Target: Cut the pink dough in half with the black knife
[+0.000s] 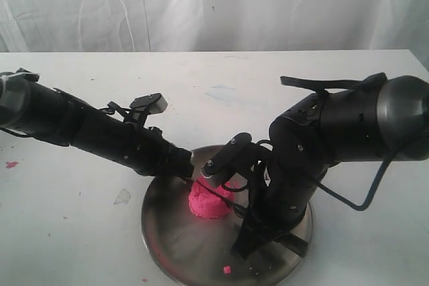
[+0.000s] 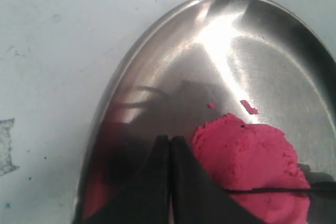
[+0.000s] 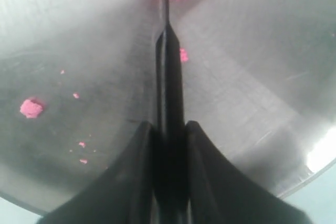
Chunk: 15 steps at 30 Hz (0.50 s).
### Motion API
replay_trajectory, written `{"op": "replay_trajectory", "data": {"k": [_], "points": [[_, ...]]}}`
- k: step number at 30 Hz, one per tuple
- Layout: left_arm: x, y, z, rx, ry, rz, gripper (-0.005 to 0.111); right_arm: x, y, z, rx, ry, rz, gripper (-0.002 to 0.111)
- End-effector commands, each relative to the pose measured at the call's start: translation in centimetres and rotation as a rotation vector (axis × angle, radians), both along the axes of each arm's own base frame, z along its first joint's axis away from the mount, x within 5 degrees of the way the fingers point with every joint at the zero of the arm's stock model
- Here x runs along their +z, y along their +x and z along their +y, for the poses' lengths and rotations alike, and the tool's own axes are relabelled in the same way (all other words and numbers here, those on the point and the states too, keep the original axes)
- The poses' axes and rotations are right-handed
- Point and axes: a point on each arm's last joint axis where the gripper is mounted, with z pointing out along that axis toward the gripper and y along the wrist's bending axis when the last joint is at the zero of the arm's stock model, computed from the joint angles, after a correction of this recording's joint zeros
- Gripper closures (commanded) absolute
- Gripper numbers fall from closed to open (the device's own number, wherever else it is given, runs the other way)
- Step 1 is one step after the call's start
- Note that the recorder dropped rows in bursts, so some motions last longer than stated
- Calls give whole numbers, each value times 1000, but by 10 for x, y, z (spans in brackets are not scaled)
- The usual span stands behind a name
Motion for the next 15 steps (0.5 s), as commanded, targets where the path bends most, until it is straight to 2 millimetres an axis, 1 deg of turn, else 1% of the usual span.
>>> {"op": "replay_trajectory", "data": {"k": [1,8,15], "points": [[-9,-6,-1,-21,7,37,107,2,1,1,-6,17,-18,101],[-3,-1,-4,-36,-16,22,107,-9,2,2,-6,-10,13,101],[-2,0,-4,-37,-20,19,107,-15,2,2,-5,-24,26,101]]}}
